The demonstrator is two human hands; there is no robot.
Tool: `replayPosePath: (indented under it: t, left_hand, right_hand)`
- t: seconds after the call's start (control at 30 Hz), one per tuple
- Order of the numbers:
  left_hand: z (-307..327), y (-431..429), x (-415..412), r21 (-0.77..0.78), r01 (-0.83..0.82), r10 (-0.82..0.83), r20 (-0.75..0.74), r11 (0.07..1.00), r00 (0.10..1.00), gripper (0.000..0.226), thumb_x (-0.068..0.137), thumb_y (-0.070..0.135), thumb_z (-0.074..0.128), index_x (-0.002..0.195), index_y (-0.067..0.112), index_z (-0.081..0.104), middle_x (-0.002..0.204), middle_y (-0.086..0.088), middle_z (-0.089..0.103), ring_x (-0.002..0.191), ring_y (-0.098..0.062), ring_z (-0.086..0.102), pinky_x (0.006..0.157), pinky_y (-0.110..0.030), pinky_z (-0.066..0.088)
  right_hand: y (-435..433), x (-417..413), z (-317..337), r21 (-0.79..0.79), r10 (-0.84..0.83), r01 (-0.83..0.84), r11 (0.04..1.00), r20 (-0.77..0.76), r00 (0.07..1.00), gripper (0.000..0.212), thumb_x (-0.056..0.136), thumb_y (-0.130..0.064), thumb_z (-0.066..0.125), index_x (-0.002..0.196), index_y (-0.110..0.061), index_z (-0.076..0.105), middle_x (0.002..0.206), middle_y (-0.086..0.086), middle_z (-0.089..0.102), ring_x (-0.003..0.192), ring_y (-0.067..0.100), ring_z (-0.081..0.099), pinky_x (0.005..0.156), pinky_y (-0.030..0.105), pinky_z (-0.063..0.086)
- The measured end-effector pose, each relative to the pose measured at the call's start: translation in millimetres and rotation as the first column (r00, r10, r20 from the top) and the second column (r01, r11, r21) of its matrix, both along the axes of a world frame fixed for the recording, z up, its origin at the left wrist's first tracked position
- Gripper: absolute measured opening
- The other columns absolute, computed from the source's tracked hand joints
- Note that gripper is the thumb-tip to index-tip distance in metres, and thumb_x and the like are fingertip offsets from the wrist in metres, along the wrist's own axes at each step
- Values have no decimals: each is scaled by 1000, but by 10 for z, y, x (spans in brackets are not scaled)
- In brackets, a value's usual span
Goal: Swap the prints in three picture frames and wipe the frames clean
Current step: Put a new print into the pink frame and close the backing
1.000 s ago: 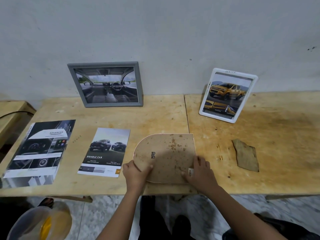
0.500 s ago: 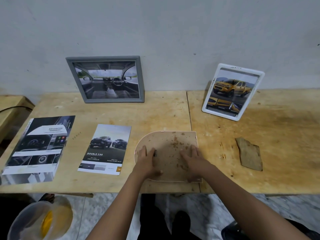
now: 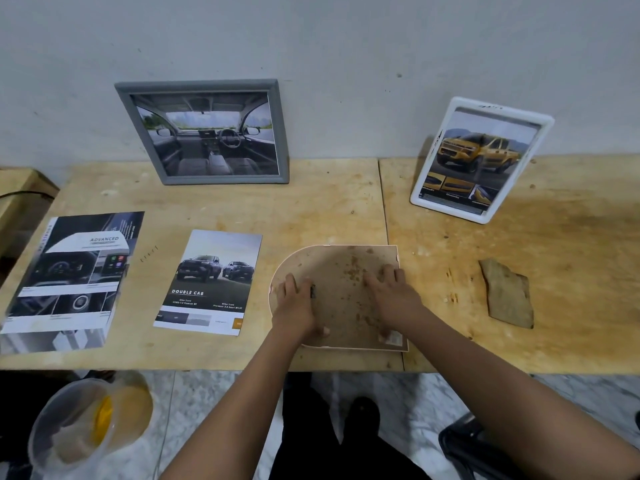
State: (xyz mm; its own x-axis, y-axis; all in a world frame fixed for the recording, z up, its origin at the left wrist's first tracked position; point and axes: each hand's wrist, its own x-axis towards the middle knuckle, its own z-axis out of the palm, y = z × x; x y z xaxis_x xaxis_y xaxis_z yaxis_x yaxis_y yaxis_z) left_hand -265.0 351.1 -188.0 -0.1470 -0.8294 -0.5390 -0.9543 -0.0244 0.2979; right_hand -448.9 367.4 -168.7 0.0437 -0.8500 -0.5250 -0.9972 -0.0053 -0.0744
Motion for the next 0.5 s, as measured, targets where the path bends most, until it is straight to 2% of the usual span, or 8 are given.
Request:
replayPosePath:
  t: [0.07,0.13,0.27,0.37,0.5]
  left_hand:
    - [2,-51,-37,38,40,-42,67,998,997,111,68,41,79,147,22,3,154,-15,-14,143,-37,-10,116,-45,13]
    - [7,-102,-85,85,74,-85,128,994,988,120,71,40,78,148,25,-12,153,-18,-21,141,-42,-14,116,-48,7]
    - [44,-207,-166,130,110,-134,186,985,973,126,69,33,81,146,32,-19,153,-15,-24,140,-50,-7,114,-55,9]
    - [33,-253,-181,149,145,-173,201,978,964,129,68,30,82,146,32,-21,152,-16,-26,139,-52,-5,113,-58,10]
    - [-31,-285,-162,172,164,-200,214,971,956,132,66,34,83,144,32,-24,151,-17,-29,139,-52,-6,113,-57,12]
  right_hand:
    - [-78,-11,-31,7,8,-8,1000,15,1000,85,88,-10,53,150,-25,-3,155,21,-7,143,39,-3,114,42,22]
    - [-164,6,-63,68,-3,1,998,26,1000,90,90,-6,51,148,-30,-15,154,19,-22,142,42,-14,117,45,12]
    - [-254,94,-89,159,3,0,987,-19,1000,120,77,-10,73,144,-29,-24,147,20,-33,137,48,-20,113,47,22]
    - [-269,108,-97,161,-14,15,987,-3,1000,102,86,0,57,146,-28,-20,149,21,-32,137,48,-20,111,46,26]
    - [-283,144,-184,157,-32,33,987,-11,999,107,83,3,59,145,-30,-22,146,22,-36,135,51,-24,115,52,10]
